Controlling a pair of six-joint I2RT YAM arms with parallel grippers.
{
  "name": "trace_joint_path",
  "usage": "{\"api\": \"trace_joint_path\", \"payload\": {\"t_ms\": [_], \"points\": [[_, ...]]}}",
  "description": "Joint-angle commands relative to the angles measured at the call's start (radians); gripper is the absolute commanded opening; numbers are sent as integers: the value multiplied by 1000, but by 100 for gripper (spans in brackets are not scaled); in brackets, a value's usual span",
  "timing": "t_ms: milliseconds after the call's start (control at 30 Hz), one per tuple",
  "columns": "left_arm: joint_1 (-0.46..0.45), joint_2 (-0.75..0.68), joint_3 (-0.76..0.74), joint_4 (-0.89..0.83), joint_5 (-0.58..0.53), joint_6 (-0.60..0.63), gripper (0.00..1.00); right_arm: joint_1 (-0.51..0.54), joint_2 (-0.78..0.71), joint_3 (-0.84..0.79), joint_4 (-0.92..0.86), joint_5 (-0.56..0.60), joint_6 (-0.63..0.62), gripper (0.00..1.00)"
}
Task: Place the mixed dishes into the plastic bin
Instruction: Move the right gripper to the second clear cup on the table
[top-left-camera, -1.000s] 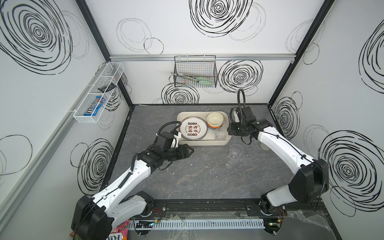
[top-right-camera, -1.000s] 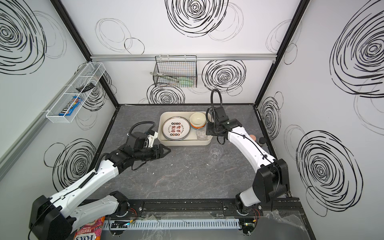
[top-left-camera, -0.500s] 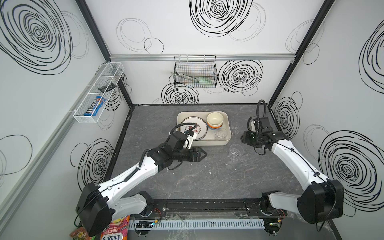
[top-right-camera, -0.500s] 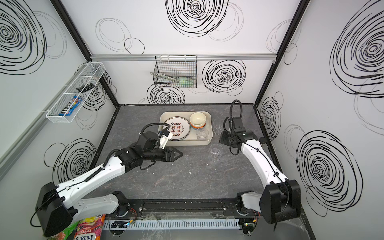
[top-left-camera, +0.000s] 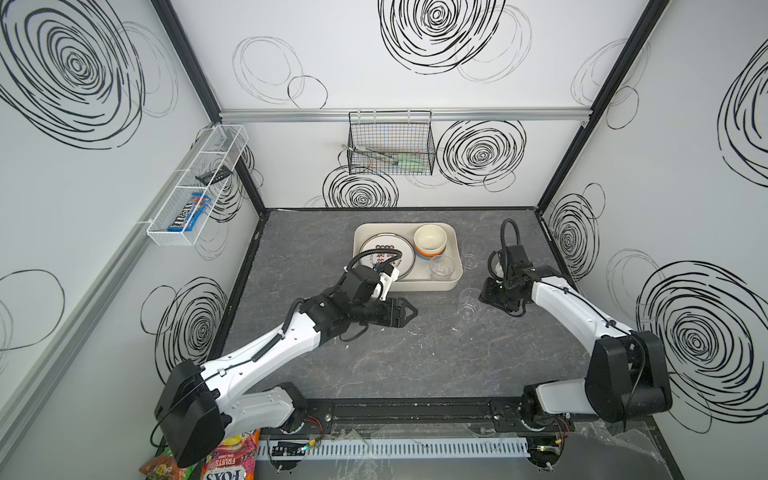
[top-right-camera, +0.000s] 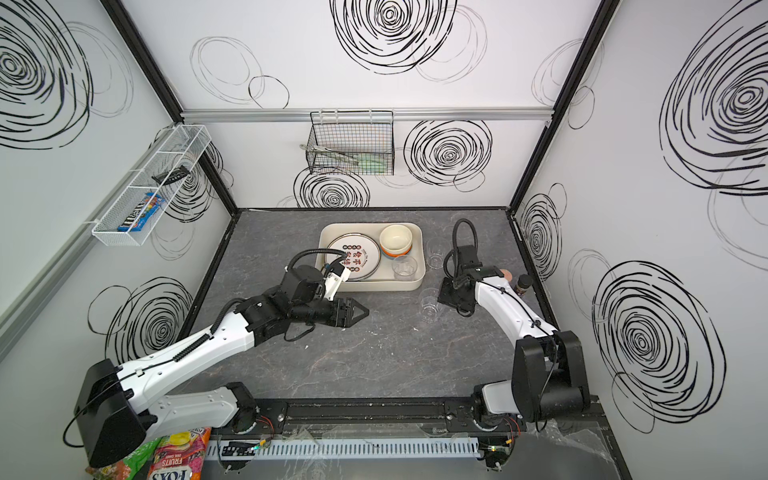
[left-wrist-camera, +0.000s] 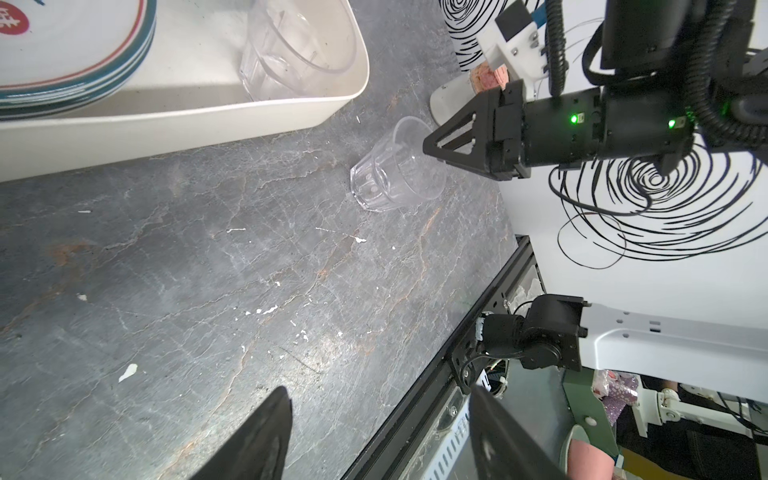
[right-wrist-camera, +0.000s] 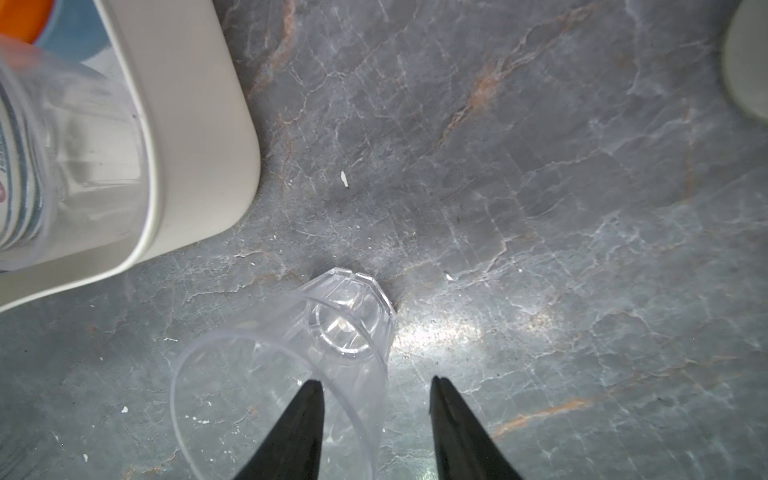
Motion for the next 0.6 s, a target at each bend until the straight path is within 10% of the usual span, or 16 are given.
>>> {"api": "trace_joint_path", "payload": {"t_ms": [0,567], "points": [[-5,12,22,30,-18,19,71,-3,27,-17,12,0,11,42],[-2,23,18,20,-36,13,70,16,41,-31,-15,91,-6,9]]}}
